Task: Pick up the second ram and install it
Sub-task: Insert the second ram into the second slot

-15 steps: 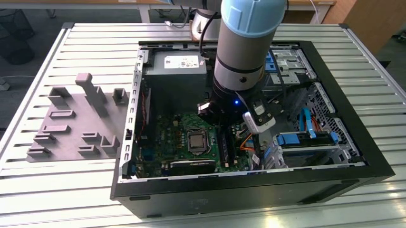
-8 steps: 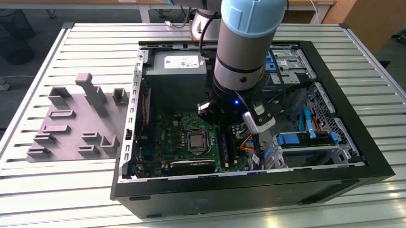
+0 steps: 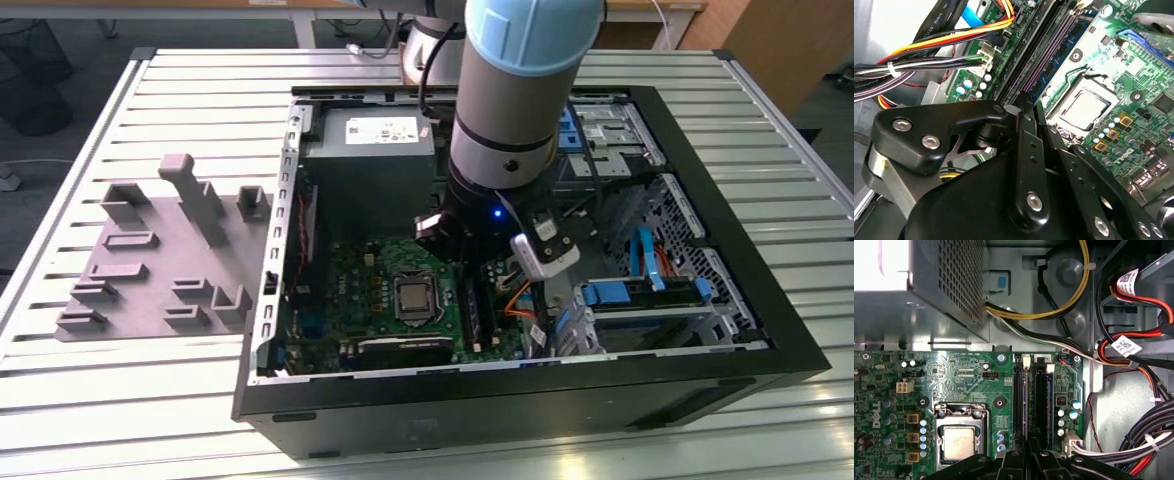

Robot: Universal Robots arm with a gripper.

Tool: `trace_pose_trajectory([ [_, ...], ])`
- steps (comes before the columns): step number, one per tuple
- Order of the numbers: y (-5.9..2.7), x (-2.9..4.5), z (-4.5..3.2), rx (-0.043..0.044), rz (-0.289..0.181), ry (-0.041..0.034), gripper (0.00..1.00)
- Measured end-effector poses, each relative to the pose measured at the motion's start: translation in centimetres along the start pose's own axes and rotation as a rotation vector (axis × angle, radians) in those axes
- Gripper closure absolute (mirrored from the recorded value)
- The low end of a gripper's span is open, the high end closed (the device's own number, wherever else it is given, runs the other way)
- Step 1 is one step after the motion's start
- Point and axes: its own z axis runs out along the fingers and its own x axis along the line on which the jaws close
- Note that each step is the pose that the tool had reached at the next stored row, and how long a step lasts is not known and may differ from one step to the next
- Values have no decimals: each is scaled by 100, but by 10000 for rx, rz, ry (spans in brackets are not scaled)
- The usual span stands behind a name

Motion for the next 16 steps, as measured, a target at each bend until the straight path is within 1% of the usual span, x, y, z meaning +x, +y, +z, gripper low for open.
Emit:
trace_pose_trajectory([
  [4,0,-5,12,-31,27,-1,86],
  [9,0,-6,23,-28,138,0,86],
  [16,0,-6,24,-30,140,-1,86],
])
